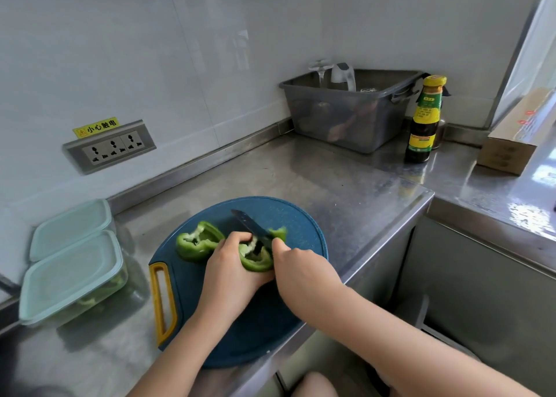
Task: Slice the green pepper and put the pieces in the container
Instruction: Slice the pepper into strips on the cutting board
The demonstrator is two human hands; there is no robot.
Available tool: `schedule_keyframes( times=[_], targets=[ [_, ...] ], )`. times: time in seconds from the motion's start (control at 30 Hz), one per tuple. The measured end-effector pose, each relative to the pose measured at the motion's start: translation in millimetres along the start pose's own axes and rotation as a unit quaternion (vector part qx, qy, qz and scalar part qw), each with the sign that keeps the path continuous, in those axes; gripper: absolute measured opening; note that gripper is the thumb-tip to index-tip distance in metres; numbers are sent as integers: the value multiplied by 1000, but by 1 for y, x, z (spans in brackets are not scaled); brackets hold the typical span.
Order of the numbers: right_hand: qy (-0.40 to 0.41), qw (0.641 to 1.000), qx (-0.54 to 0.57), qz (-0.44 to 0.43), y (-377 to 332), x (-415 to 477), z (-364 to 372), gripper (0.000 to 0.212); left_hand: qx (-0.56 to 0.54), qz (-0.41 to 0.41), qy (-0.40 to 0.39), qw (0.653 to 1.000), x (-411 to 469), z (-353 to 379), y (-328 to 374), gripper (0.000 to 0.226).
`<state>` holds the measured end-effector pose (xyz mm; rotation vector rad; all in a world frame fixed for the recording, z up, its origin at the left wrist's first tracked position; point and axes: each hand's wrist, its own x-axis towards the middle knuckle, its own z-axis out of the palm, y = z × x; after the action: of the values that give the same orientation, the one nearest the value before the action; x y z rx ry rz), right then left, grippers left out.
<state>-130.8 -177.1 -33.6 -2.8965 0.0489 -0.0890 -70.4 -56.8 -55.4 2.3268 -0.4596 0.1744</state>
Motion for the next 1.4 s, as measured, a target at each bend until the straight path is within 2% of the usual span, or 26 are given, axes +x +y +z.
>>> schedule_keyframes(
  times=[0.1, 0.2, 0.3, 0.4, 0.57, 0.73, 1.03, 1.17, 1.3, 1.4],
  targets=[
    [-21, 1000, 15, 7, 11, 7, -2, 35, -2, 7, 1, 1000, -4, 0, 0, 68],
    [-57, 995, 85, 9, 25, 11, -10, 6, -8, 10, 6, 1000, -7, 0, -2, 68],
    [-56, 983, 170, 31, 38, 10, -20, 25, -4, 19, 15, 1000, -11, -1, -3, 65],
    [-22, 975, 218, 31, 39, -6, -32, 32, -11, 12, 18, 1000, -12, -1, -3, 62],
    [52, 991, 124, -30, 25, -47, -16, 36, -12, -8, 30, 999, -11, 0, -2, 61],
    [74, 994, 40, -63, 19, -56, 14, 43, -16, 0, 30, 999, -13, -1, 2, 59],
    [101, 989, 96, -44, 12, -51, 12, 28, -8, -5, 25, 1000, -13, 1, 0, 58],
    [140, 986, 58, -67, 11, -47, 21, 29, 0, 1, 26, 1000, -13, 0, 1, 59],
    [101, 995, 3, -2, 13, -46, 21, 26, -1, -6, 23, 1000, -12, -2, 3, 64],
    [130, 991, -26, -5, 10, -46, 21, 26, -7, -11, 16, 1000, -12, -3, 3, 61]
  ],
)
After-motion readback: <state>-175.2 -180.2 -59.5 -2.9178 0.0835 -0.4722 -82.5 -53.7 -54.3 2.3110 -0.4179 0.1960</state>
